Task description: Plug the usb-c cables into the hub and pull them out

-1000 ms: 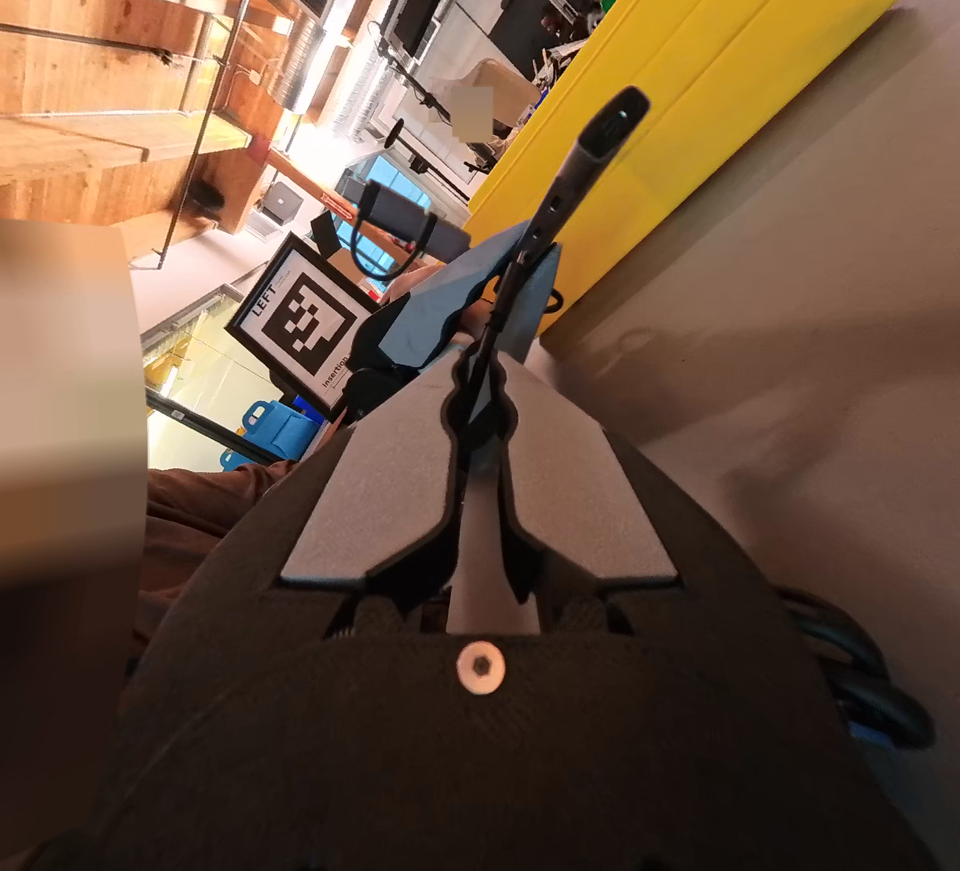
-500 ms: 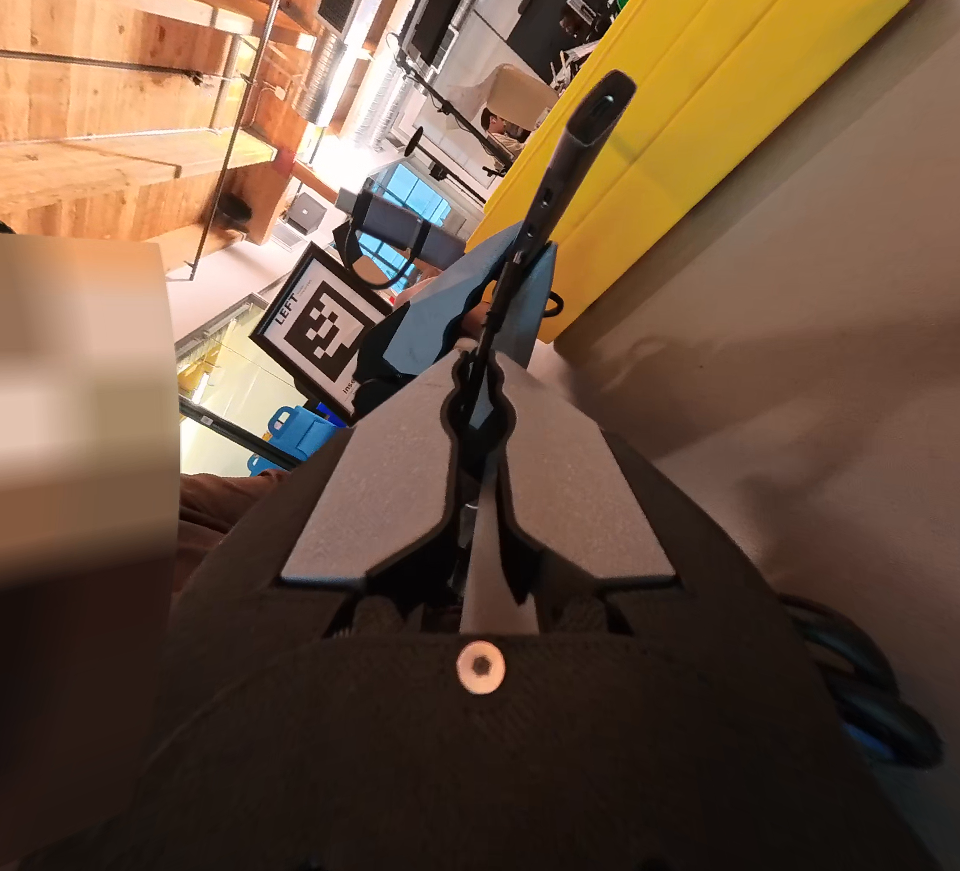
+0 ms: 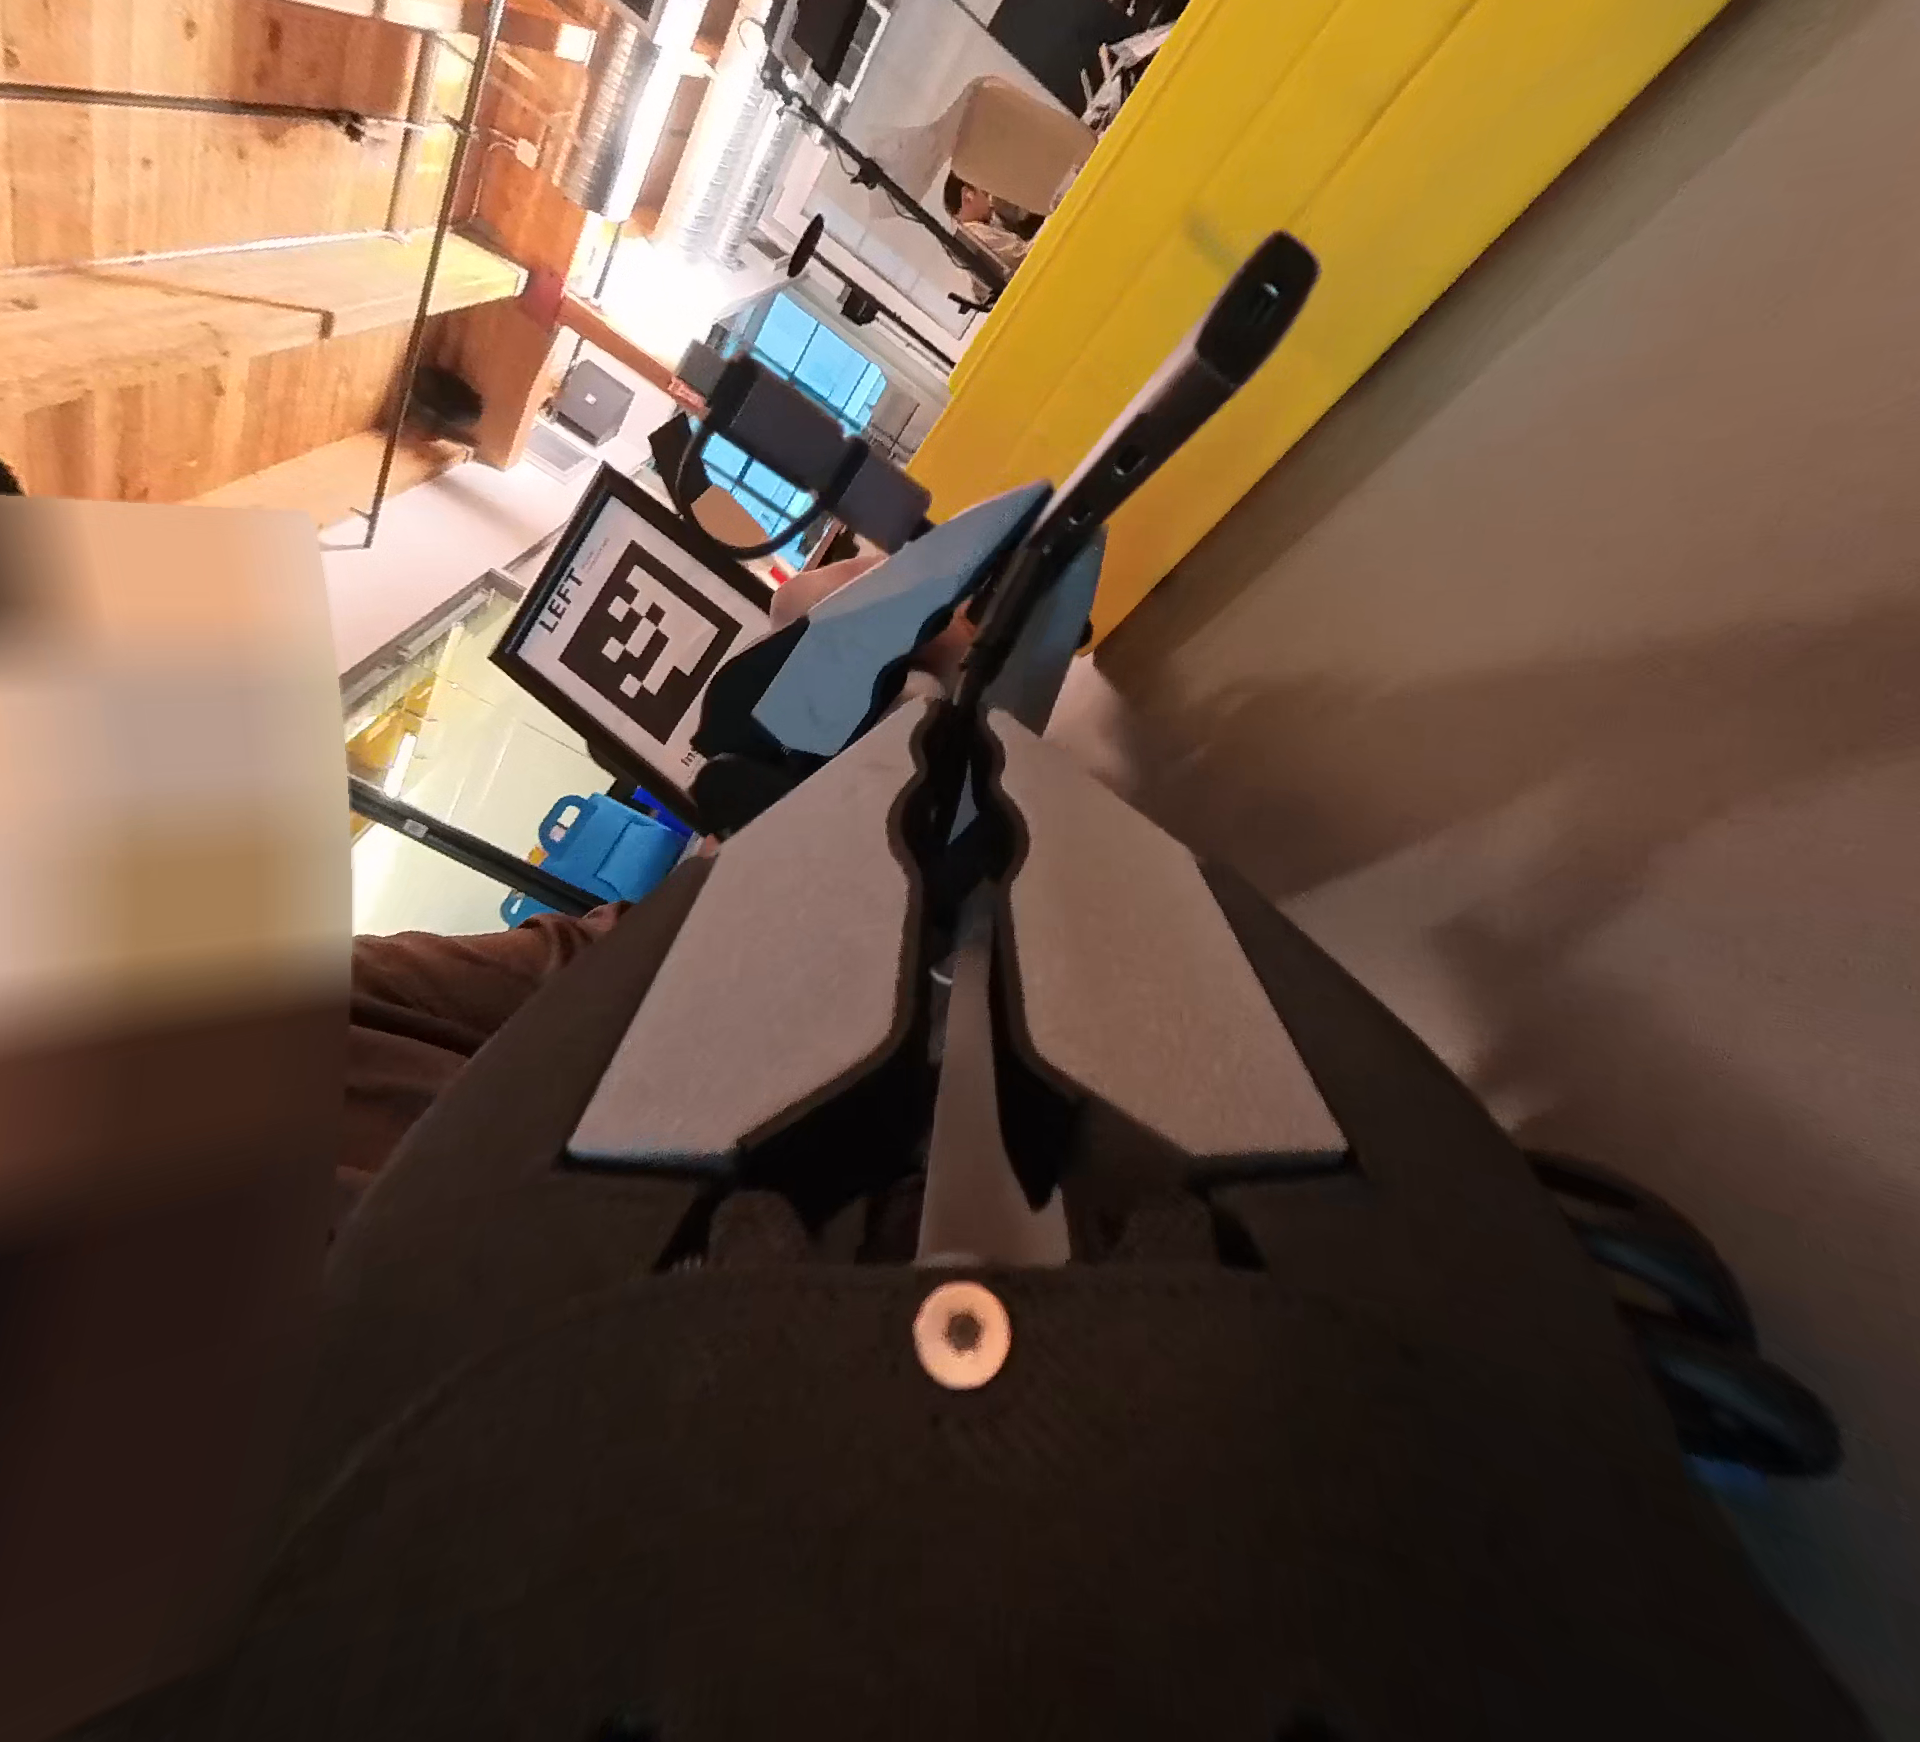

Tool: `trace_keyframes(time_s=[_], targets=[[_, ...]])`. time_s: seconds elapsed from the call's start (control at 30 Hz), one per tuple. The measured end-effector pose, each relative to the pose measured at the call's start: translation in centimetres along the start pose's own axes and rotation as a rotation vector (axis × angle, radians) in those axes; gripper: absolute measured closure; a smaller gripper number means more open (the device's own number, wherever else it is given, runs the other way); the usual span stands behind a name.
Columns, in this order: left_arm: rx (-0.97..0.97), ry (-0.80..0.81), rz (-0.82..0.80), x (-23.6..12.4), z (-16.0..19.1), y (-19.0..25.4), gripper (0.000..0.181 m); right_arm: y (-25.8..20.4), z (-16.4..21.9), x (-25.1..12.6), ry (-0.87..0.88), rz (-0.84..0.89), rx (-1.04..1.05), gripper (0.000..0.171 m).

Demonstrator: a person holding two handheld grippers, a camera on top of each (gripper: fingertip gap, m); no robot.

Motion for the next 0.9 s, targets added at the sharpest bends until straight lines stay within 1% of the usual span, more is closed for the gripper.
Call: trace_keyframes(time_s=[0.13,0.23,0.3,0.4,0.47,0.57,0.63,0.7,0.73,0.8,0.9], targets=[[-0.001,0.047,0.067,-0.6,-0.1,0.8,0.177,-0.2,0.5,0.2,-0.057,-0.022,0.009,0.17],[0.015,0.049,0.07,-0.8,0.0,0.8,0.177,-0.1,0.6,0.5,-0.072,-0.015,0.003,0.17],[-0.003,0.04,0.046,-0.7,0.1,0.5,0.176,-0.2,0.5,0.6,-0.055,-0.014,-0.009,0.17],[-0.11,0.064,0.024,-0.3,0.3,-0.1,0.176,-0.7,0.0,0.8,0.001,-0.072,-0.004,0.167],[-0.114,0.083,0.012,-0.4,0.2,-0.3,0.176,-1.0,-0.1,0.7,0.017,-0.092,-0.013,0.166],[-0.088,0.1,-0.012,-0.4,0.0,-0.4,0.176,-1.8,-0.1,0.6,0.014,-0.05,-0.158,0.164],[-0.134,0.115,-0.014,-0.4,0.1,-0.6,0.176,-2.6,-0.2,0.7,-0.012,0.021,-0.373,0.16],[-0.185,0.118,-0.016,-0.5,0.3,-0.9,0.175,-3.4,-0.3,0.7,-0.045,0.097,-0.598,0.163],[-0.195,0.118,-0.019,-0.6,0.4,-1.0,0.175,-3.8,-0.6,0.5,-0.055,0.131,-0.677,0.16],[-0.196,0.127,-0.021,-0.7,0.4,-1.0,0.175,-4.4,-1.6,-0.3,-0.057,0.2,-0.772,0.147],[-0.204,0.15,-0.02,-0.7,0.1,-1.0,0.175,-5.6,-3.4,-2.1,-0.027,0.231,-0.829,0.128]])
Point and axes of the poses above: each gripper's, where its closed fingertips meet, x out along the fingers, z out of its underside, y = z × x across the jaws, the point moved 5 cm from there along -x, back along the fingers, and after that the axes turned 14 degrees about y, right-handed, at the moved point
